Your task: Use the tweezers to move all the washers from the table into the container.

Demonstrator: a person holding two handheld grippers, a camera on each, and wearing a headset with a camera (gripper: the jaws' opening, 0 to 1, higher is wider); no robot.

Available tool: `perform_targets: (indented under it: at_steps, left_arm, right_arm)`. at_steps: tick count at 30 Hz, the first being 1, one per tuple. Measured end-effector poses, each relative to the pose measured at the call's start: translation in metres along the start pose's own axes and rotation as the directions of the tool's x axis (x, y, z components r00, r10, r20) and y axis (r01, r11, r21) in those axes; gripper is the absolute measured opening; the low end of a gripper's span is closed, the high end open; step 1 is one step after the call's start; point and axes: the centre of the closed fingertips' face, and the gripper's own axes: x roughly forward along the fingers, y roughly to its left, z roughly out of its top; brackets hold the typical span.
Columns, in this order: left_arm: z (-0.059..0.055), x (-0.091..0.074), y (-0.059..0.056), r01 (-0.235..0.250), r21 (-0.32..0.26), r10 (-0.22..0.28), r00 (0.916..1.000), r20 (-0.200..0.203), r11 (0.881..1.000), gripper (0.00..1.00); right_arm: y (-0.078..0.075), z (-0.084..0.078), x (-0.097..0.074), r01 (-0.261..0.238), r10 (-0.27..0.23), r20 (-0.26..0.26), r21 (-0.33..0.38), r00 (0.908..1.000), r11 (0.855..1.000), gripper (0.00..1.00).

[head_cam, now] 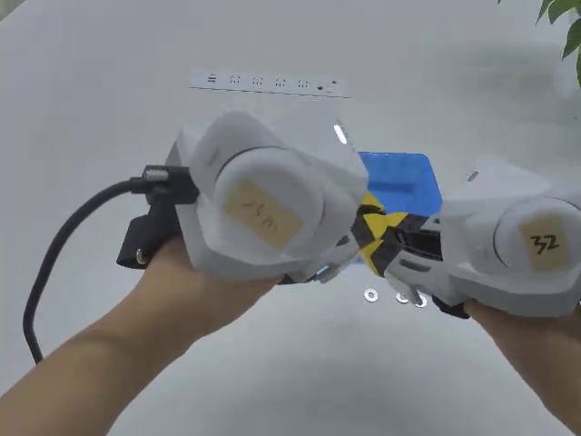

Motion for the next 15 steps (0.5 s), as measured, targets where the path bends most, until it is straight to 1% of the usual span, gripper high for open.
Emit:
perform_targets:
  at_steps: [3,4,6,8,12,15]
  left_arm:
    - [-0.005,0.003,-0.005,0.017,-0.033,-0.017,0.9998,0.000,0.999,0.00]
    - [-0.008,0.004,-0.007,0.031,-0.067,-0.031,0.9995,0.001,0.997,0.00]
    - [-0.010,0.006,-0.007,0.039,-0.117,-0.037,0.9992,0.016,0.992,0.00]
    - [-0.015,0.008,-0.007,0.051,-0.147,-0.050,0.9987,0.013,0.988,0.00]
    - [-0.020,0.013,-0.011,0.057,-0.143,-0.057,0.9984,0.002,0.988,0.00]
    - [-0.025,0.017,-0.014,0.059,-0.125,-0.063,0.9978,-0.022,0.990,0.00]
  right_arm:
    - [0.002,-0.008,0.000,0.003,-0.003,-0.010,0.021,0.9999,1.000,0.07]
    - [0.004,-0.012,0.000,-0.001,0.001,-0.020,0.036,0.9998,0.999,0.07]
    - [0.004,-0.017,0.000,0.004,-0.003,-0.019,0.050,0.9998,0.999,0.07]
    - [0.005,-0.022,0.001,-0.005,0.007,-0.024,0.079,0.9997,0.997,0.07]
    - [0.005,-0.029,0.003,-0.009,0.013,-0.036,0.108,0.9993,0.994,0.07]
    - [0.007,-0.035,0.007,-0.018,0.024,-0.050,0.118,0.9984,0.993,0.08]
